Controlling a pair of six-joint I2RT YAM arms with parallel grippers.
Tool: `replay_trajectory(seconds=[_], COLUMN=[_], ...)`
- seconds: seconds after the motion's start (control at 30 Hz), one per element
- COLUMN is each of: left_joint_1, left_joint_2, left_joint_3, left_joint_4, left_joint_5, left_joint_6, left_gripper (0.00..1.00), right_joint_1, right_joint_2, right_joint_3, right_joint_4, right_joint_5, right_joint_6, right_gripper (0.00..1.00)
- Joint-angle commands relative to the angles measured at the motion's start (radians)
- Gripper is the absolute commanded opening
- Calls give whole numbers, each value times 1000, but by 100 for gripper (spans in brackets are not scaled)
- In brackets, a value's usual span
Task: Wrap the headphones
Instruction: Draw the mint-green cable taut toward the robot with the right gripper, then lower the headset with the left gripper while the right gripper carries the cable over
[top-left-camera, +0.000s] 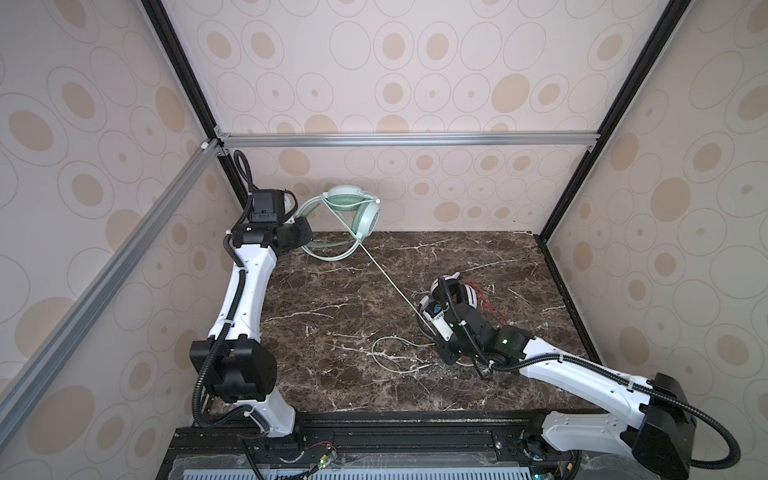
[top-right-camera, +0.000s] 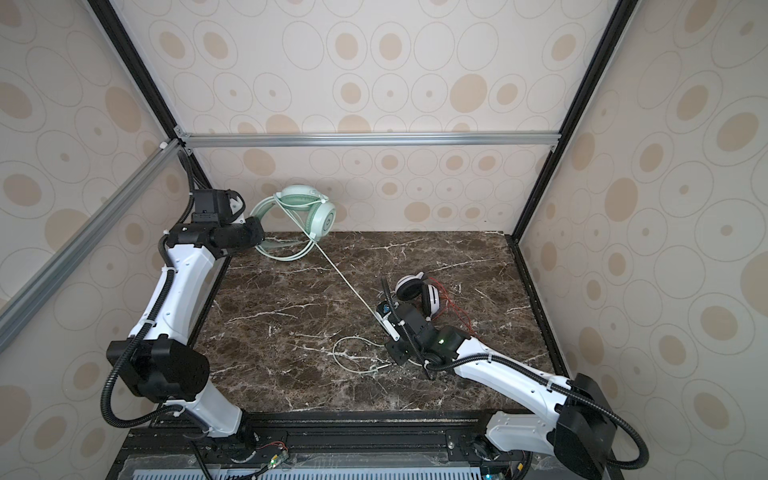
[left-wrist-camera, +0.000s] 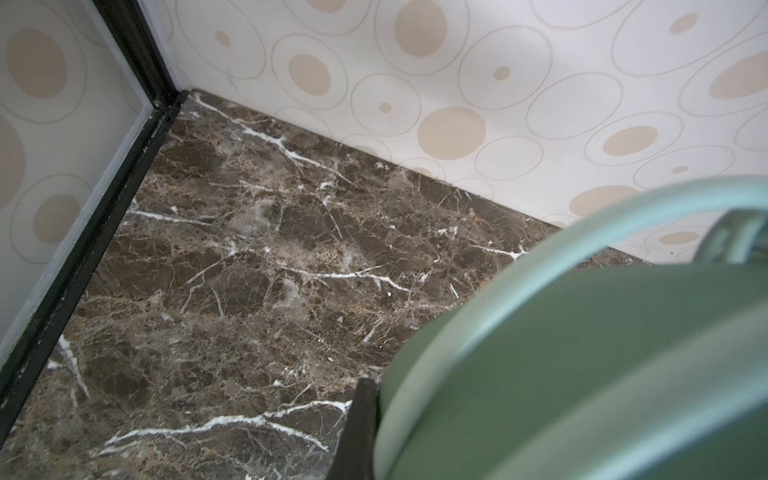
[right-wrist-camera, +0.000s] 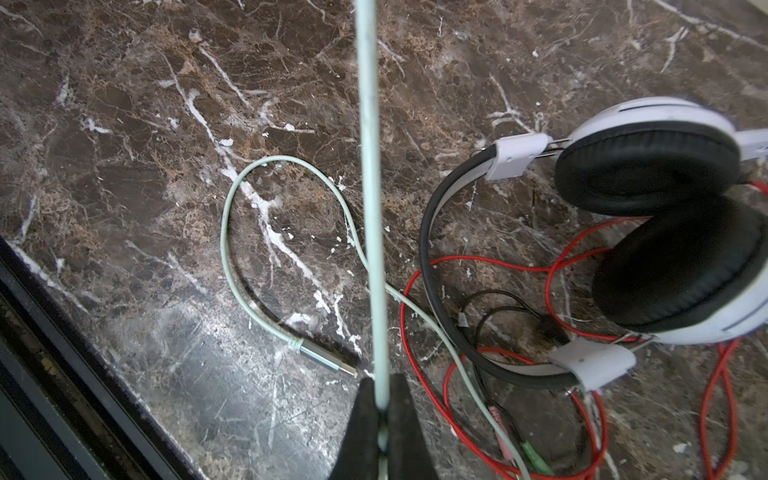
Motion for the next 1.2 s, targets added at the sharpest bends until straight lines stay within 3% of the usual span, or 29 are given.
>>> replay_trajectory(seconds=[0.0,0.23,0.5,0.67,0.8,1.0,1.17], left_joint_1=[-3,-151,-267,-335,-391,-487,-566], left_joint_2=[-68,-80,-54,-90,-127,-151,-177], left_joint_3=[-48,-121,-137,-203,-254,-305,-357], left_joint_4=[178,165,119,151,148,99,79], left_joint_5=[-164,-471,-675,-686,-689,-638,-618], left_joint_6=[-83,-72,10,167,264,330,355], left_gripper=[0,0,0,0,0,0,0], right_joint_1=[7,66,105,105,106,101,85], right_joint_2=[-53,-75,-38,17,24,67,112], right_joint_3=[48,196,401,547,601,670,707], right_joint_4=[-216,-307,-406,-448,-381,-289,-228], right_joint_5=[12,44,157,290,353,351,300], right_joint_6=[-57,-164,-287,-405,-516,-641,-652], right_gripper=[0,0,0,0,0,0,0])
